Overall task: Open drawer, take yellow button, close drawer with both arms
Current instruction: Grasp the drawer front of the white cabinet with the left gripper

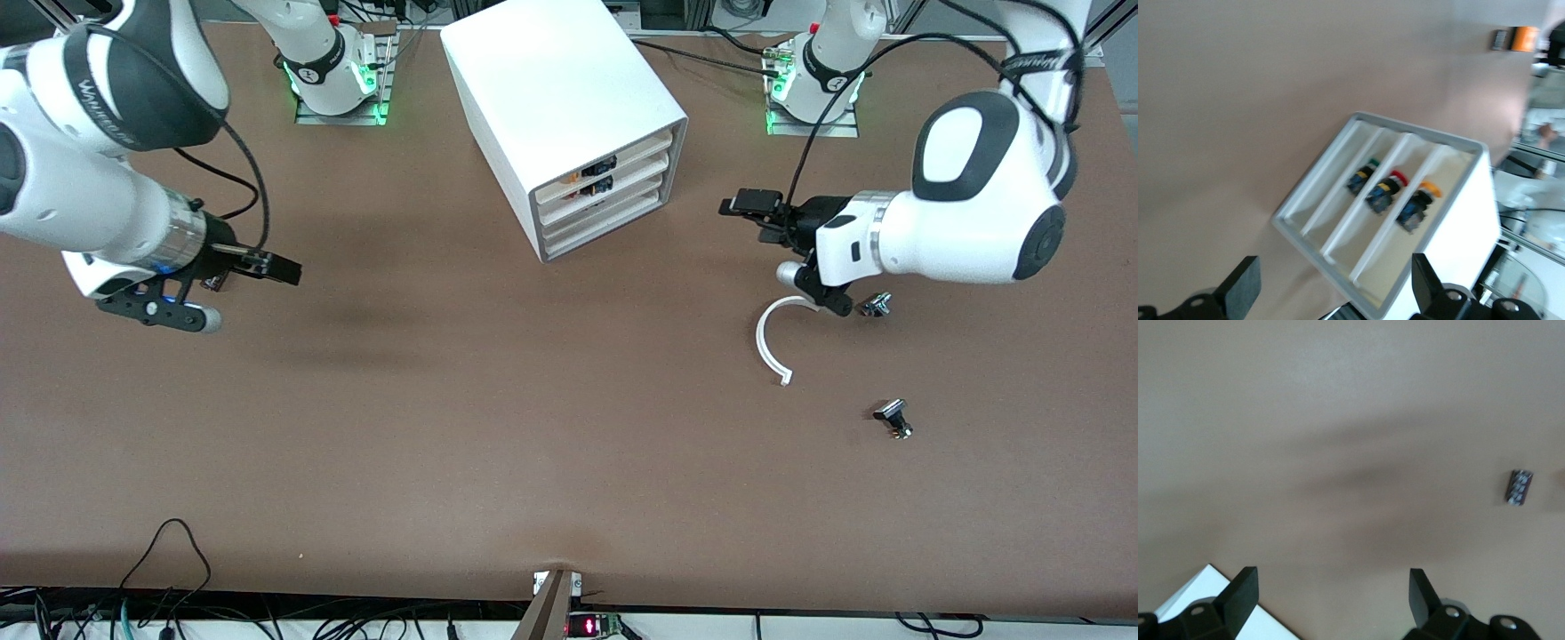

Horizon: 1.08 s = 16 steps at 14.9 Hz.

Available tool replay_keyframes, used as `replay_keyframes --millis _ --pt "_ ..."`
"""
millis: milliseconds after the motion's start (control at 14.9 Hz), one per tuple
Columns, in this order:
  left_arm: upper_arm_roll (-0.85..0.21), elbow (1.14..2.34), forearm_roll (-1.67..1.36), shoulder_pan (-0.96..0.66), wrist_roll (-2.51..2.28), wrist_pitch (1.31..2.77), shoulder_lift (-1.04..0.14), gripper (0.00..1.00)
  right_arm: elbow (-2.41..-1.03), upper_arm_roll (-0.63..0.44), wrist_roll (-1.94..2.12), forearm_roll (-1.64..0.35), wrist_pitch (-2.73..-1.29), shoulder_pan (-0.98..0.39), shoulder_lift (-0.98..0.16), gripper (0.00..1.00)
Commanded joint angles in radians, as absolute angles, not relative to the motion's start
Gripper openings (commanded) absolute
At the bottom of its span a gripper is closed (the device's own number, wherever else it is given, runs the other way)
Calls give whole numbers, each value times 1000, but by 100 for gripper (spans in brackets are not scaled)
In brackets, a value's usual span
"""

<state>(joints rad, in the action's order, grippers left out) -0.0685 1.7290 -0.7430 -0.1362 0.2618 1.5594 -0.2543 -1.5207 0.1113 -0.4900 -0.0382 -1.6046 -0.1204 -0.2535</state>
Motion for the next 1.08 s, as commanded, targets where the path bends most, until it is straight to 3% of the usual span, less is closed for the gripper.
replay_keyframes --millis 0,605,941,1008 --pt "-64 1781 -880 -137 402 1572 -282 99 -1534 110 -606 -51 -1623 -164 -262 100" --pt "-71 2046 -1230 -147 866 1578 -380 97 -1523 110 -865 -54 -1695 -282 -319 100" --pt "-117 2127 -1252 -138 951 1533 -380 85 -1508 110 -963 -54 -1701 -337 -331 100" --pt "-124 2131 -1256 -137 959 1502 -382 78 -1499 110 -975 -55 -1700 -342 -336 100"
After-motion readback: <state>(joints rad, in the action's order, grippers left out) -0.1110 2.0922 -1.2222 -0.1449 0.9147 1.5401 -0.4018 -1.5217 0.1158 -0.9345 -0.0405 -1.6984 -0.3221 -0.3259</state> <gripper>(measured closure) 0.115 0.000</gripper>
